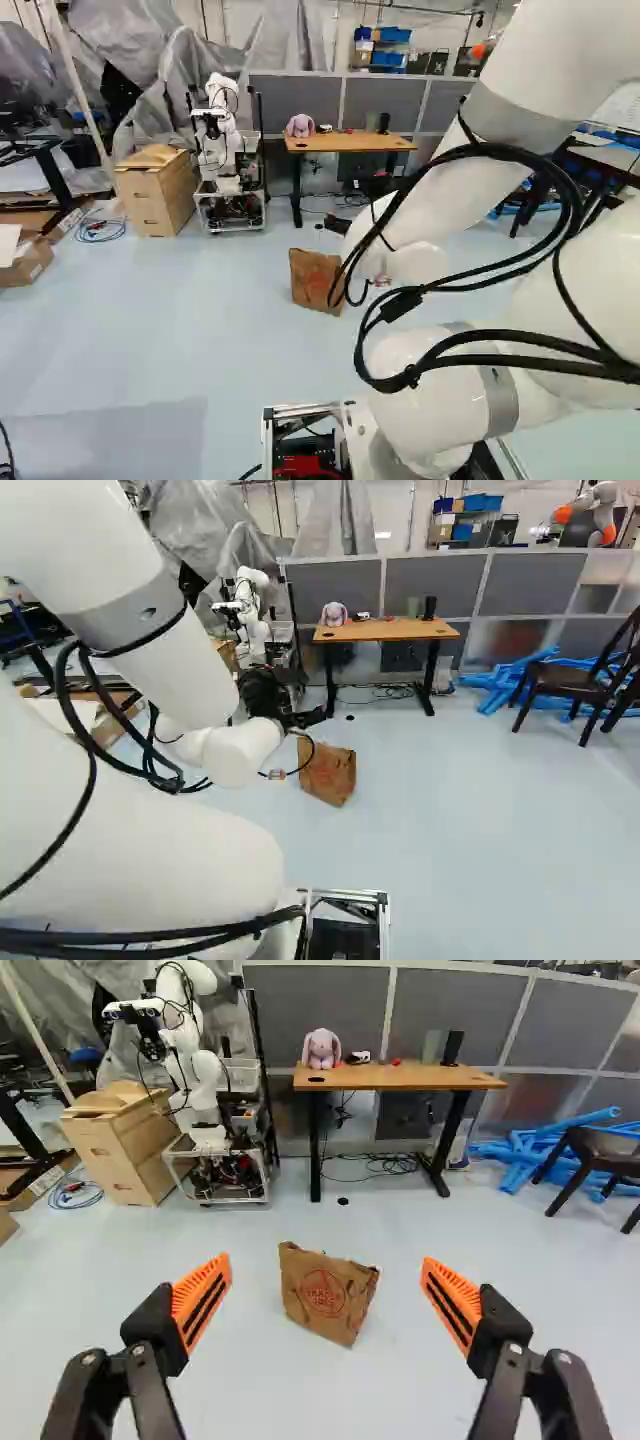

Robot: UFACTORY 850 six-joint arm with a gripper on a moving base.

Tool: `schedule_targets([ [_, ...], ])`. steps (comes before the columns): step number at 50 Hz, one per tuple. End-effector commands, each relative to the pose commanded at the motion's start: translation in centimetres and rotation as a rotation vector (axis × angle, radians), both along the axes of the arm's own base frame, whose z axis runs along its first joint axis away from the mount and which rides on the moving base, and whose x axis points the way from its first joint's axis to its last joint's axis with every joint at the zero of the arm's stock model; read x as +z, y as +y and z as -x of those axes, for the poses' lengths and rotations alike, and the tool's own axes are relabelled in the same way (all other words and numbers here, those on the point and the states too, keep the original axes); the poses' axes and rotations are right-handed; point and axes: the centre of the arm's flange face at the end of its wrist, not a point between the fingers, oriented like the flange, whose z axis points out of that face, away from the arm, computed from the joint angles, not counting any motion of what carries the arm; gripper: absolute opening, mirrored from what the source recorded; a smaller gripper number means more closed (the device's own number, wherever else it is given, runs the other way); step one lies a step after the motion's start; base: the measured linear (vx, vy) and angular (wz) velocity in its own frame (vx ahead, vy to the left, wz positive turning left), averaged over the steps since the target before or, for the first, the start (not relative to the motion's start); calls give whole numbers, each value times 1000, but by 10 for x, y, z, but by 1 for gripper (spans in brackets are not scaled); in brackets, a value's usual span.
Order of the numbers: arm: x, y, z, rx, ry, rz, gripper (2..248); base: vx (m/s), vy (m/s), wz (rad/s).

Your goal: Pick up the bag on the ground and place it on the table

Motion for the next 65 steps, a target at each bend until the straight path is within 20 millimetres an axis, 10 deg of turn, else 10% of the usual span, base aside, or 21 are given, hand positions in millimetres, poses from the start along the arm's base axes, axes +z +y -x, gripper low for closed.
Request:
schedule_targets([
  [65, 0, 0, 0, 0, 0, 0, 247, 173, -2, -19],
])
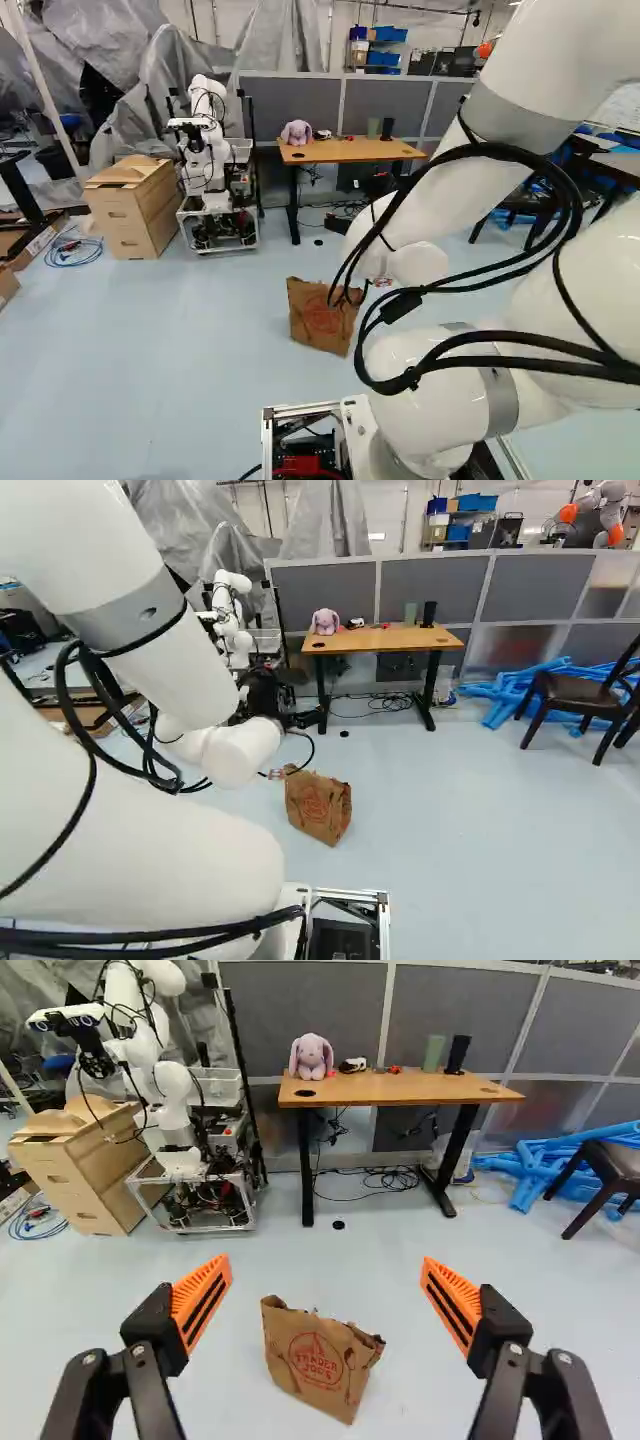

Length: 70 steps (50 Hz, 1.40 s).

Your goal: Pick up the bag on the ground and place it on the table

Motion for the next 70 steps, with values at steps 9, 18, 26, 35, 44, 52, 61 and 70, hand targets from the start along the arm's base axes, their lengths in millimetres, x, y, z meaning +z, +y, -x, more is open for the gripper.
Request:
schedule_targets([
  [9, 0, 0, 0, 0, 0, 0, 247, 195, -2, -24],
  [18, 0, 0, 0, 0, 0, 0, 247, 156, 0, -22],
  [26, 0, 0, 0, 0, 0, 0, 247, 18, -2, -2],
  [35, 0, 0, -1, 0, 0, 0, 247, 0, 0, 0],
  [44, 1, 1, -11, 3, 9, 0, 247, 0, 0, 0],
  [52, 1, 3, -26, 9, 37, 0, 247, 0, 0, 0],
  [61, 0, 5, -44, 17, 73, 1, 247, 0, 0, 0],
  [70, -1, 9, -62, 26, 108, 1, 247, 0, 0, 0],
])
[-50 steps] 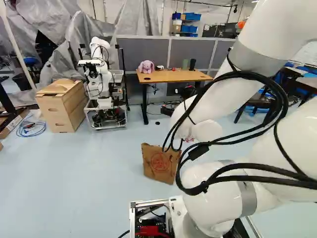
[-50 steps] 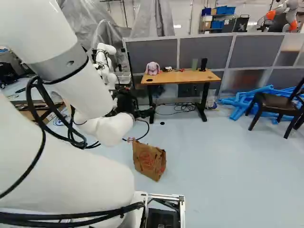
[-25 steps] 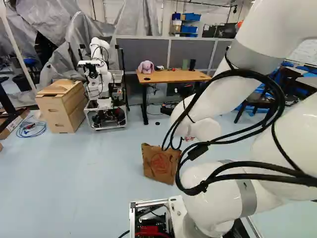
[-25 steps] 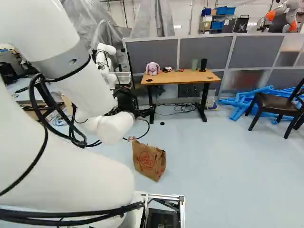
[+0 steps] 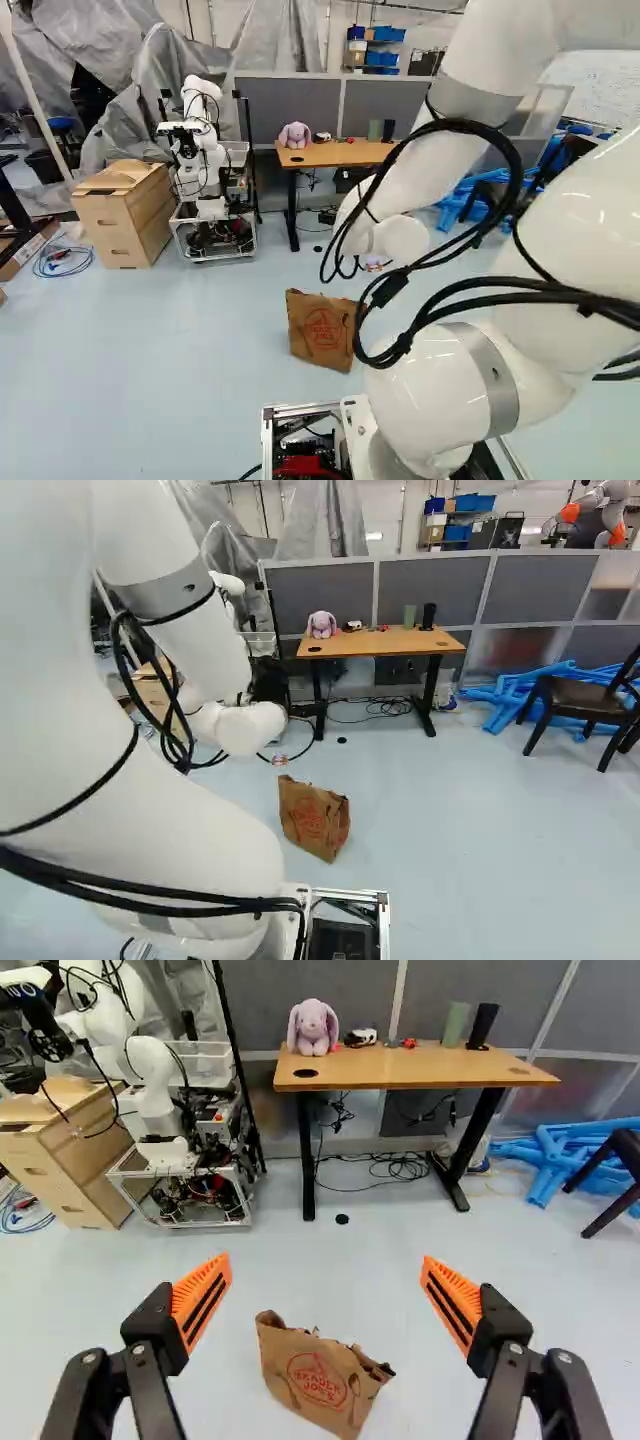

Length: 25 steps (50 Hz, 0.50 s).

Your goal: Pick up the bag on the ground and place it on the table

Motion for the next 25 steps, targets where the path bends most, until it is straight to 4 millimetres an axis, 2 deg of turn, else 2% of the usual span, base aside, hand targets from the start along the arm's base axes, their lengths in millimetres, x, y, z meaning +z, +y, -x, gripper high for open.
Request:
schedule_targets([
  [25, -9, 13, -50, 32, 94, 4, 247, 0, 0, 0],
])
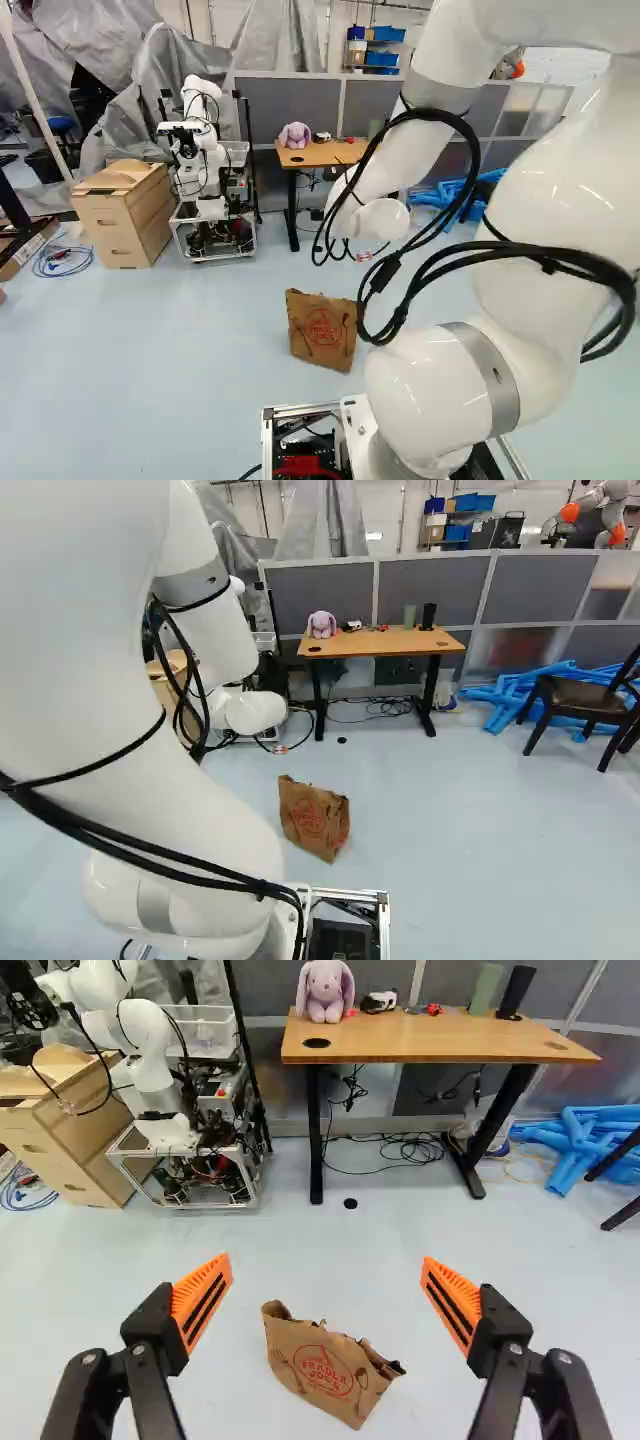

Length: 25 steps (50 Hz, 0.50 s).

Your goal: Pick up the bag on the ground and place it on the table

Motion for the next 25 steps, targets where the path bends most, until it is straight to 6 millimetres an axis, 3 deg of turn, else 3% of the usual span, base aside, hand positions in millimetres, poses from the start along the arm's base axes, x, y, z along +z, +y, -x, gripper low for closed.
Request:
schedule_targets([
  [25, -32, 5, -55, 5, 101, 6, 247, 0, 0, 0],
])
